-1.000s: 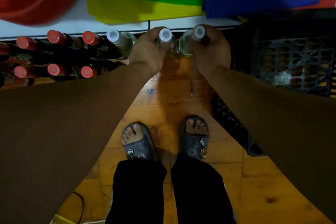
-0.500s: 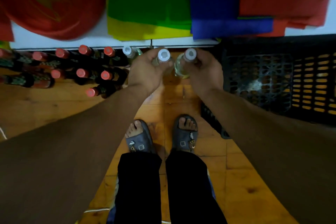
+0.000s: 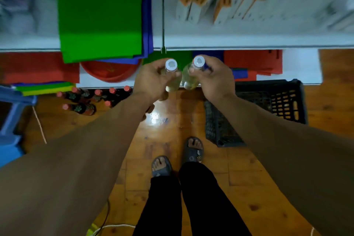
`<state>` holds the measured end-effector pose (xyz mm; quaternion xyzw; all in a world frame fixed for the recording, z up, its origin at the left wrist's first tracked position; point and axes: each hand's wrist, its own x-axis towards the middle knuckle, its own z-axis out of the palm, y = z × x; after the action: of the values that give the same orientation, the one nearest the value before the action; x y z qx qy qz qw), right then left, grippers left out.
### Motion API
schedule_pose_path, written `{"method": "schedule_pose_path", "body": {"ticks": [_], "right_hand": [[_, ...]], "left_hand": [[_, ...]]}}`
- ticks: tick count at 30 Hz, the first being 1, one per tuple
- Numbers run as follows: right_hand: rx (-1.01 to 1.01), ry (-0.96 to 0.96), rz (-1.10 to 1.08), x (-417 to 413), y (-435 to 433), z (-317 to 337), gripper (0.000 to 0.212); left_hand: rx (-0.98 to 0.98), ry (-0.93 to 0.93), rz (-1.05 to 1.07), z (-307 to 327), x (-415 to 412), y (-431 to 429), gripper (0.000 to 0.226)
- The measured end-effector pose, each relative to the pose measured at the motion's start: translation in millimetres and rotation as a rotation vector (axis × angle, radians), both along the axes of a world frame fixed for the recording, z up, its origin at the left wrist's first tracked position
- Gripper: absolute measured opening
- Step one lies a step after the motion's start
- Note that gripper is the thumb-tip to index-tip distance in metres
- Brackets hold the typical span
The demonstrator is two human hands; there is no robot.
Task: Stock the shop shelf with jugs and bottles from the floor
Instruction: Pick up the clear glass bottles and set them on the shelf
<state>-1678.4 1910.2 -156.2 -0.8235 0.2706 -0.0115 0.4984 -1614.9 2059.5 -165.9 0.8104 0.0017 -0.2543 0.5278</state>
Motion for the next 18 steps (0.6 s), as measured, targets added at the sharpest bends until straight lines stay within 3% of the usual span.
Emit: {"method": "schedule_pose_path", "body": {"ticks": [18], "right_hand": [[-0.142,-0.359,-0.020,0.7,11.9,294.1,0.028]], "left_hand": [[-0.225,-0.269,-0.169,313.2,12.1,28.5,0.028]]}}
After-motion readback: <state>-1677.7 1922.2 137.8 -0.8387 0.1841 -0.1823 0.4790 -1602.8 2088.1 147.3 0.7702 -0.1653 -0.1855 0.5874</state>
